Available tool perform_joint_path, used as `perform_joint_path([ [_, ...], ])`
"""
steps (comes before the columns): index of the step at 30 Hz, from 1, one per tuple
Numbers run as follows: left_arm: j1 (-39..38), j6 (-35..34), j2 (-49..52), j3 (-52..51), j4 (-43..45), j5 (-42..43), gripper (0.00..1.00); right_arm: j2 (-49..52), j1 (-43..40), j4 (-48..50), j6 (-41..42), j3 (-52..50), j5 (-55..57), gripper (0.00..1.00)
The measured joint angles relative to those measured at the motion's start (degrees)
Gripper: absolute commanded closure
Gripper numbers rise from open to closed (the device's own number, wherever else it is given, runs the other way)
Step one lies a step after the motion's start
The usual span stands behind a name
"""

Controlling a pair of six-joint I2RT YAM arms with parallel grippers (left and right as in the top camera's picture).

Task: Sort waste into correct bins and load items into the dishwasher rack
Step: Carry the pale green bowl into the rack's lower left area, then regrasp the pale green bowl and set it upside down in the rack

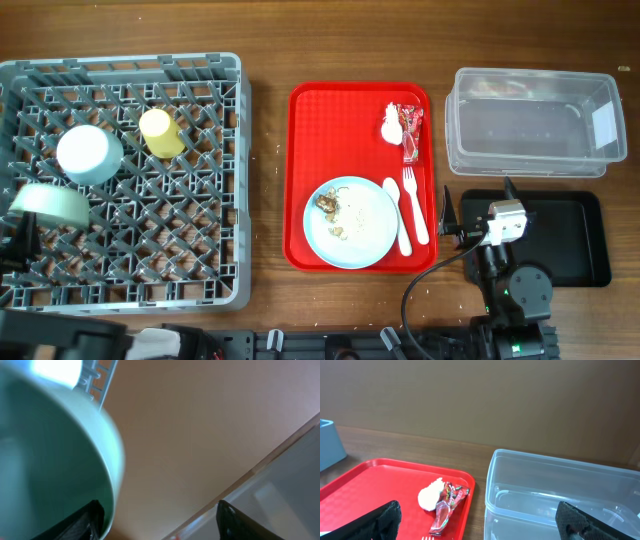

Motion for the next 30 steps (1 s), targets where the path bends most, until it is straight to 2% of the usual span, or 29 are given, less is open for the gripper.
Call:
perform_joint_path([
  [2, 0.0, -0.74, -3.08, 0.0, 0.0, -2.58, 0.09, 0.0, 0.0, 0.0, 0.0, 0.0, 0.0, 0.0],
  [3, -0.02, -0.59, -3.45, 0.0, -0.02, -4.9, 0.18, 0.0, 0.0, 0.02, 0.0, 0.0, 0.0, 0.0],
  [4, -0.11, -0.13, -3.43, 0.0, 0.02, -6.32, 0.38, 0.0, 0.0, 0.02, 0.0, 0.0, 0.0, 0.0],
  [5, -0.33, 1.49, -3.43, -0.02, -0.04, -7.85, 0.64, 0.0, 0.0, 0.02, 0.0, 0.0, 0.0, 0.0],
  [6, -0.85, 2.58, -3.43, -0.02, -0.17, -8.87, 0.76, 0.0, 0.0, 0.0, 0.0, 0.0, 0.0, 0.0],
  [7, -1.53, 3.67, -3.43, -0.02, -0.15, -9.75, 0.8, 0.0, 0.0, 0.02, 0.0, 0.0, 0.0, 0.0],
  [8, -2.38, 4.9, -3.43, -0.02, -0.04, -10.73, 0.8, 0.0, 0.0, 0.02, 0.0, 0.0, 0.0, 0.0],
  [9, -3.15, 5.38, -3.43, -0.02, -0.04, -11.52, 0.76, 0.0, 0.0, 0.02, 0.0, 0.0, 0.0, 0.0],
  [12, -6.34, 6.73, -3.43, -0.02, 0.02, -13.07, 0.75, 0.0, 0.0, 0.02, 0.0, 0.0, 0.0, 0.0],
  [15, -12.24, 12.24, -3.69, 0.0, 1.31, -10.56, 0.71, 0.0, 0.0, 0.02, 0.0, 0.0, 0.0, 0.0],
  [17, -19.45, 14.8, -7.08, 1.9, 0.61, -12.98, 0.67, 0.0, 0.0, 0.02, 0.0, 0.0, 0.0, 0.0],
  [19, -29.46, 16.24, -13.42, 10.12, -6.34, -29.0, 0.61, 0.0, 0.0, 0.02, 0.0, 0.0, 0.0, 0.0],
  [21, -40.59, 16.57, -18.32, 16.44, -12.04, -46.25, 0.44, 0.0, 0.0, 0.02, 0.0, 0.0, 0.0, 0.0],
  [23, -52.26, 17.09, -21.88, 18.95, -16.85, -61.16, 0.41, 0.0, 0.0, 0.02, 0.0, 0.0, 0.0, 0.0],
  [25, -63.73, 15.96, -20.57, 19.02, -25.62, -77.64, 0.41, 0.0, 0.0, 0.0, 0.0, 0.0, 0.0, 0.0],
  [27, -69.61, 11.74, -17.46, 18.69, -28.81, -90.92, 0.43, 0.0, 0.0, 0.02, 0.0, 0.0, 0.0, 0.0],
  [30, -71.28, 6.12, -13.49, 18.64, -29.59, -105.31, 0.47, 0.0, 0.0, 0.02, 0.0, 0.0, 0.0, 0.0],
])
